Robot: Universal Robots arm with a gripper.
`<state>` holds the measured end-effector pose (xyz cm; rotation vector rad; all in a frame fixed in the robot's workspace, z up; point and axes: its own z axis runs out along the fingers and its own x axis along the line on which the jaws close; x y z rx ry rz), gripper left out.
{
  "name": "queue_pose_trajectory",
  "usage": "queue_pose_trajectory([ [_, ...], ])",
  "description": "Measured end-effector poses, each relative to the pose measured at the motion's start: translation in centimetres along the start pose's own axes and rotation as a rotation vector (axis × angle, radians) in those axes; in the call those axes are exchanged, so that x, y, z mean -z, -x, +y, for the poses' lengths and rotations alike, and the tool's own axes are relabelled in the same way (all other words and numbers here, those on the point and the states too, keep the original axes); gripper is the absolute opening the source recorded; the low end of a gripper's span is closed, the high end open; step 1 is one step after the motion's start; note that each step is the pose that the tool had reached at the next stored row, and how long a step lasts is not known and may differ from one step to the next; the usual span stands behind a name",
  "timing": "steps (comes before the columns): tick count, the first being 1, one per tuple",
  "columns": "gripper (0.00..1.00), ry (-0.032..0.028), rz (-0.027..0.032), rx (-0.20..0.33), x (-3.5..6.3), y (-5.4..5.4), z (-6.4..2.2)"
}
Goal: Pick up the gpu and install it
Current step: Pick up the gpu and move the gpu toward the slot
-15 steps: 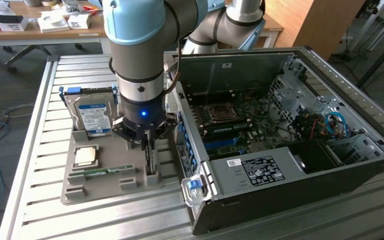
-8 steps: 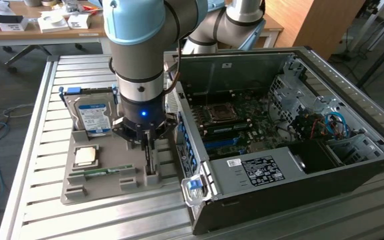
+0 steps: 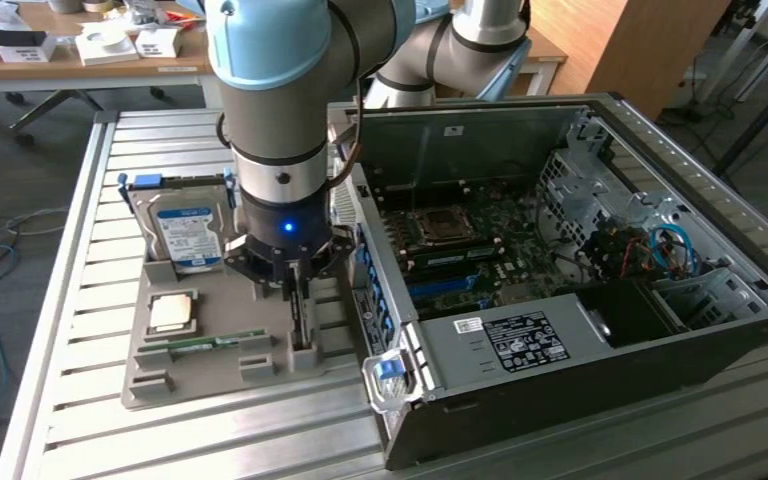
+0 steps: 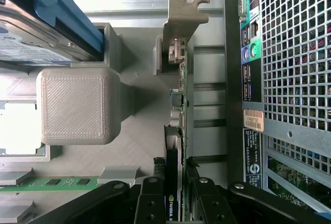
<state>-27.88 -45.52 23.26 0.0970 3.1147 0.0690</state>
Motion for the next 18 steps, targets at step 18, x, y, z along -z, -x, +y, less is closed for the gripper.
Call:
queue_pose_trajectory([
  [18, 0.26, 0.0001, -0.0001, 0.0, 5.71, 0.1, 0.26],
])
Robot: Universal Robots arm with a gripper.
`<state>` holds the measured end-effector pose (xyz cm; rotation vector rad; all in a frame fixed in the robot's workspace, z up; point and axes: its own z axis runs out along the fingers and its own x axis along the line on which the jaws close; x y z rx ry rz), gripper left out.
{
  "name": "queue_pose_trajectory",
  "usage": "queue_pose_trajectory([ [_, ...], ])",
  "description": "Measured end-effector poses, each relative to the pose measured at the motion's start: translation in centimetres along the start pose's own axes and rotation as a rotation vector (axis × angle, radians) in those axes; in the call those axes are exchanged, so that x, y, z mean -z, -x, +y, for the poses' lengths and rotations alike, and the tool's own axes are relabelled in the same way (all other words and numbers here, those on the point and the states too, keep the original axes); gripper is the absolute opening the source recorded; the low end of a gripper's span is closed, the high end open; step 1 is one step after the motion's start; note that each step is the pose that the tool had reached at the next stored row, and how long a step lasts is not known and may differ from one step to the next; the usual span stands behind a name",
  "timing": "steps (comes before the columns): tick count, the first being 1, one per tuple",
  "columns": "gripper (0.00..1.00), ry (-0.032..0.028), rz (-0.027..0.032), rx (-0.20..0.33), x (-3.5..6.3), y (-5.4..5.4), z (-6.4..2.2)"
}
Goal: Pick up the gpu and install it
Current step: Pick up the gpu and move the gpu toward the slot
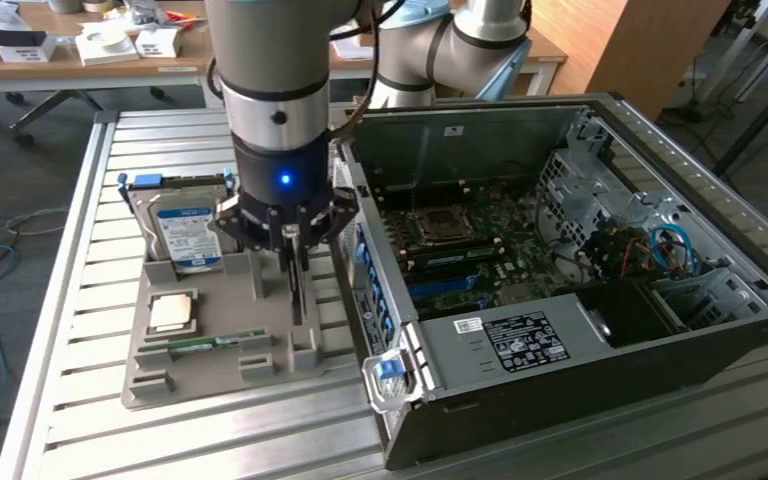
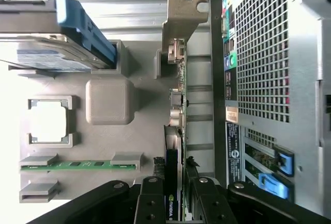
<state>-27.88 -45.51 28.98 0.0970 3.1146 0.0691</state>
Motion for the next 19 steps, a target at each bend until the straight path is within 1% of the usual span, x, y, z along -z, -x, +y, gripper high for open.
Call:
queue_pose_trajectory([
  [19, 0.26, -0.0001, 0.0, 0.0, 8.64, 0.2, 0.39],
])
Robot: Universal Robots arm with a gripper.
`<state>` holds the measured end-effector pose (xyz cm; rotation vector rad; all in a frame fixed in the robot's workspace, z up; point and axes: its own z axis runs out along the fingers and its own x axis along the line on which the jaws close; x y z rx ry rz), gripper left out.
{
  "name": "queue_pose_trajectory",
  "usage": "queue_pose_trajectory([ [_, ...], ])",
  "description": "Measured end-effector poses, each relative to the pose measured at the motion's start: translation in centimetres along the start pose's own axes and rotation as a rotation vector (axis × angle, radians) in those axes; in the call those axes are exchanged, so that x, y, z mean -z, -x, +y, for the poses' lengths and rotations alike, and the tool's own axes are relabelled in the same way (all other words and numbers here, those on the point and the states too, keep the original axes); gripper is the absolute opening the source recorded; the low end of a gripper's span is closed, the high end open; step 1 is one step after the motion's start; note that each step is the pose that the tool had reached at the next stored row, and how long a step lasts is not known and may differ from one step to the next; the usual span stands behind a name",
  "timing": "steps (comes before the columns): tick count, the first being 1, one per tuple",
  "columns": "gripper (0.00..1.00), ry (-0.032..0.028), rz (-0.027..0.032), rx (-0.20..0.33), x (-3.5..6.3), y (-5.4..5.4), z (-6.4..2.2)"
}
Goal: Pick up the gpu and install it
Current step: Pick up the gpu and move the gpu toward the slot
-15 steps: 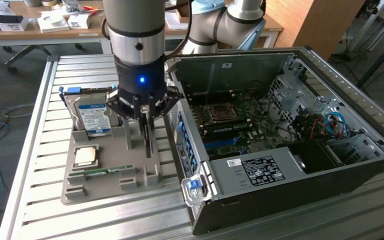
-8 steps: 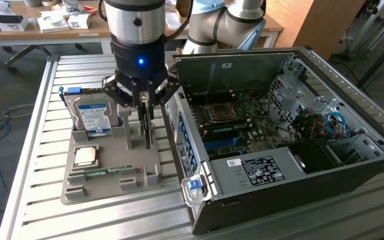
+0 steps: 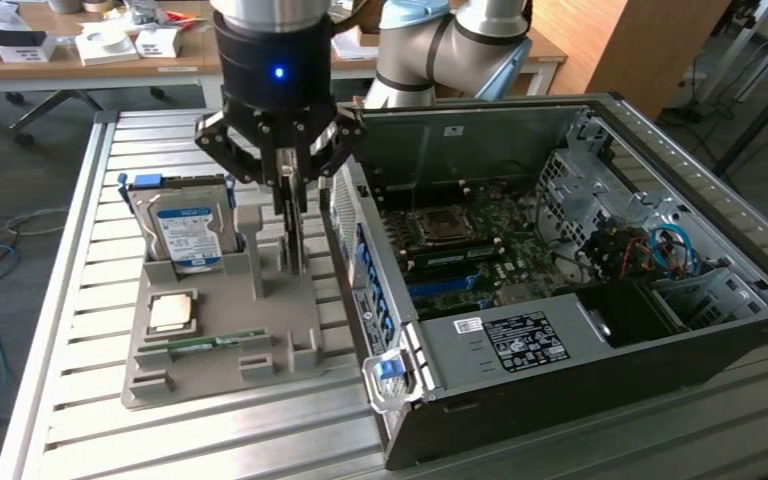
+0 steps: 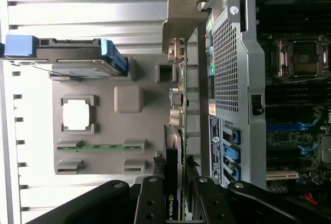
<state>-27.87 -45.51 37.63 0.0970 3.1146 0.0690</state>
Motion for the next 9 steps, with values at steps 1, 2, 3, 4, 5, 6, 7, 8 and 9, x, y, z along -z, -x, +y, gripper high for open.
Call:
queue_pose_trajectory([
  [1, 0.26, 0.0001, -0.0001, 0.0, 0.44, 0.0, 0.02],
  [2, 0.26, 0.0, 0.0001, 0.0, 0.9, 0.0, 0.04],
  [3, 0.26, 0.0, 0.0, 0.0, 1.35, 0.0, 0.06],
  [4, 0.26, 0.0001, 0.0, 0.0, 1.84, 0.0, 0.08],
  [5, 0.26, 0.0, 0.0, 0.0, 2.29, 0.1, 0.1],
  [6, 0.26, 0.0001, 0.0, 0.0, 2.73, 0.1, 0.12],
  [7, 0.26, 0.0001, 0.0, 0.0, 3.18, 0.1, 0.14],
  [8, 0.26, 0.0001, 0.0, 0.0, 3.61, 0.1, 0.16],
  [9, 0.26, 0.0, 0.0001, 0.0, 4.01, 0.1, 0.18],
])
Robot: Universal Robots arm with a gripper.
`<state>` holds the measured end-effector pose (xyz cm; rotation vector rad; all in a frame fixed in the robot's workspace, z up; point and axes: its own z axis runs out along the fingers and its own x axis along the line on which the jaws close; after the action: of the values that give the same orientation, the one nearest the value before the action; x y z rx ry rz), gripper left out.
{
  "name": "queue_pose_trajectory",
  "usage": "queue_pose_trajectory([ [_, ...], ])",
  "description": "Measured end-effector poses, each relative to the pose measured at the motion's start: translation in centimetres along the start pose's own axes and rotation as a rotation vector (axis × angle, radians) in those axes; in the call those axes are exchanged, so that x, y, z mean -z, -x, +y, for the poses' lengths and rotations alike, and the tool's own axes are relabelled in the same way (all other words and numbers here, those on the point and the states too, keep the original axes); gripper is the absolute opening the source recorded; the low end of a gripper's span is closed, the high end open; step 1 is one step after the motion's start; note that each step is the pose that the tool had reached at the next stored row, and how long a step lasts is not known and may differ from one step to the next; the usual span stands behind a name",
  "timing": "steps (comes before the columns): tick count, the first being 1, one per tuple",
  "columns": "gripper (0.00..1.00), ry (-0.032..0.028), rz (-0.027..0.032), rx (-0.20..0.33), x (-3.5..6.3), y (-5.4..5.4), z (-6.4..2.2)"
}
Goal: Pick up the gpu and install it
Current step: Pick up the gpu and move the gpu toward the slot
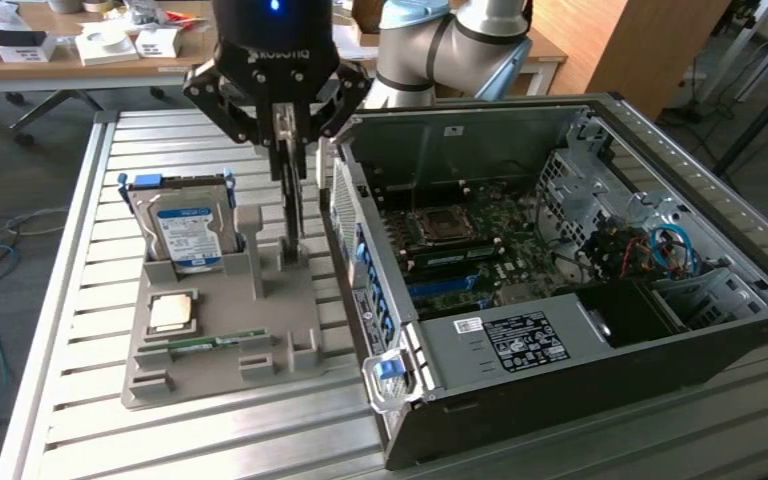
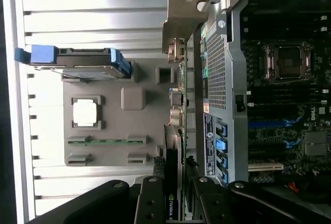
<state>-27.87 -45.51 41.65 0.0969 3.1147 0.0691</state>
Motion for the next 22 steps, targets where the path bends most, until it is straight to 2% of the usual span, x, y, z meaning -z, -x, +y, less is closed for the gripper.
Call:
queue_pose_trajectory([
  [3, 0.26, 0.0001, -0.0001, 0.0, 0.9, 0.0, 0.04],
  [7, 0.26, 0.0006, -0.0007, 0.0, 0.93, 0.0, 0.04],
  [11, 0.26, 0.0004, -0.0005, 0.0, 0.93, 0.6, 0.08],
  [14, 0.26, 0.0005, -0.0006, 0.0, 0.9, 1.4, 0.13],
  [22, 0.26, 0.0006, -0.0006, 0.0, 0.81, 4.7, 0.33],
])
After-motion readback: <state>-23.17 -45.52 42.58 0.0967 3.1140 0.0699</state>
